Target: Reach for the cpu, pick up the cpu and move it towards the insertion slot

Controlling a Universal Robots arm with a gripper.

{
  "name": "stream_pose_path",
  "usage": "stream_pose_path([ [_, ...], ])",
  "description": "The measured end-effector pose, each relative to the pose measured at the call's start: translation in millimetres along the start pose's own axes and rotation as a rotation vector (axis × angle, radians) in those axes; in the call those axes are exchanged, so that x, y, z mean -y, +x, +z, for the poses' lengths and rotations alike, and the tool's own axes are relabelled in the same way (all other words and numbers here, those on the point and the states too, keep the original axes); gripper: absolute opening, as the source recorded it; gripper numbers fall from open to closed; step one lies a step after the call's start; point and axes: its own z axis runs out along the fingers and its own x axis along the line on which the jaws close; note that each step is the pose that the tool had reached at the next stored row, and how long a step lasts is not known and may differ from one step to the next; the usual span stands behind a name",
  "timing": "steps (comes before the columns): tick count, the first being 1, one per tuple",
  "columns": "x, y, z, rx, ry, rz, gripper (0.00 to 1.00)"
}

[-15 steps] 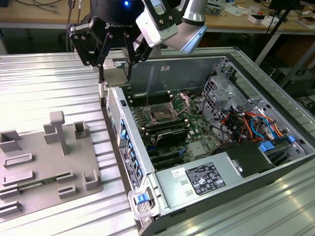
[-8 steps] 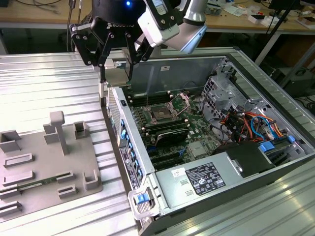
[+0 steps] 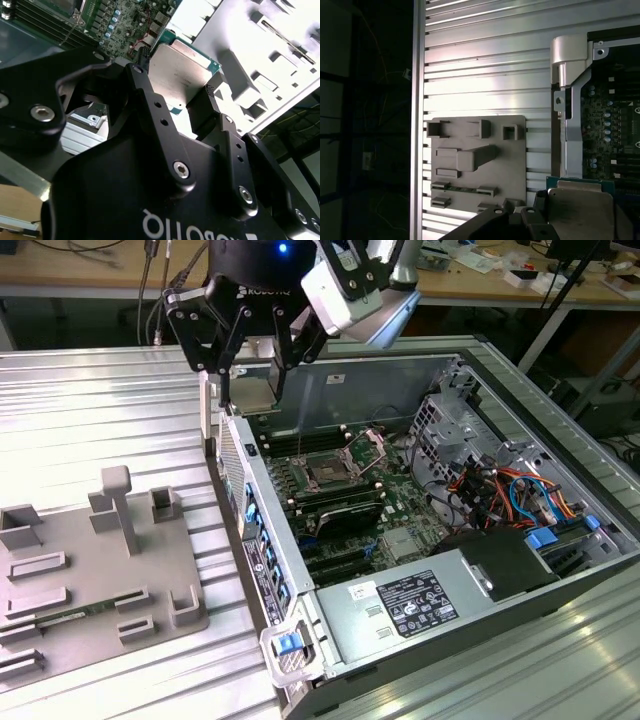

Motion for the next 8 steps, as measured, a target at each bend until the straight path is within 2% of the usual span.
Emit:
stream_pose_path([
  [8, -0.7, -18.8, 0.2, 0.0001, 0.0000, 0.000, 0.55],
])
